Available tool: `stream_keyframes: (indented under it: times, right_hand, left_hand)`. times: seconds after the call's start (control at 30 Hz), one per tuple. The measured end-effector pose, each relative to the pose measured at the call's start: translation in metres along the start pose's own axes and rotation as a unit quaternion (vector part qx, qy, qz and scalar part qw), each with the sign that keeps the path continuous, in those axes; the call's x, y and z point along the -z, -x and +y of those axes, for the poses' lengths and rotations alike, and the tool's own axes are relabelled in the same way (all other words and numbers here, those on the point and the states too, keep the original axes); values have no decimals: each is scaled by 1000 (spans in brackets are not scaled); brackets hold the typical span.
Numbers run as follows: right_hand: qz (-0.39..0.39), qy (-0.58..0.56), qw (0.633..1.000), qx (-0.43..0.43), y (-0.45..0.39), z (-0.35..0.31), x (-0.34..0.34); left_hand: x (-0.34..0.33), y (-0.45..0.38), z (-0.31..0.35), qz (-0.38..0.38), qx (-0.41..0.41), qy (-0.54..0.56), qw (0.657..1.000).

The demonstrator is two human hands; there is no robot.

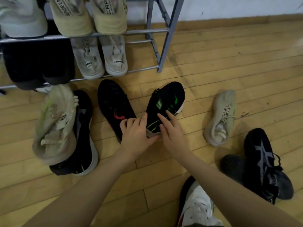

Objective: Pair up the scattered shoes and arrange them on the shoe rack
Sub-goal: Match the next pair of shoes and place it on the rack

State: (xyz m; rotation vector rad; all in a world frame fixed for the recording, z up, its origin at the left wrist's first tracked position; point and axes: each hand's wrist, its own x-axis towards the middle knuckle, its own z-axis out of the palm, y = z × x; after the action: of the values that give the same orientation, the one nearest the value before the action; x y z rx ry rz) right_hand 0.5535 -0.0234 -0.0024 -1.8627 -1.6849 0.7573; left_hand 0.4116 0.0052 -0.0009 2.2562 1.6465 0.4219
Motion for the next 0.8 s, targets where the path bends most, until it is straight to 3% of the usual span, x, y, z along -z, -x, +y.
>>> stream_keyframes:
  times: [0.1,0.17,0.27,0.37,0.47,0.6,0.8]
  right_hand:
    - [0,11,1000,6,-2,3,16]
    - [-16,44,999,-5,0,13,26]
    - [-90,112,989,-47,10,32,35]
    - [-139,168,974,-58,16,42,39]
    - [-130,225,965,-41,17,40,40]
    - [-60,258,964,-11,19,17,32]
    - [-51,238,969,37,1,-30,3]
  left_hand:
    - [-2,6,13,13,5,13,1000]
    - [-10,14,21,-23,-37,-3,999]
    - [-26,20,27,-82,-93,-53,991]
    - [-32,17,32,-107,-82,-64,989]
    - [-26,14,32,-119,-82,-71,987]
    - [-12,11,25,-98,-71,-68,990]
    - [42,14,-7,-19,26,-44,999]
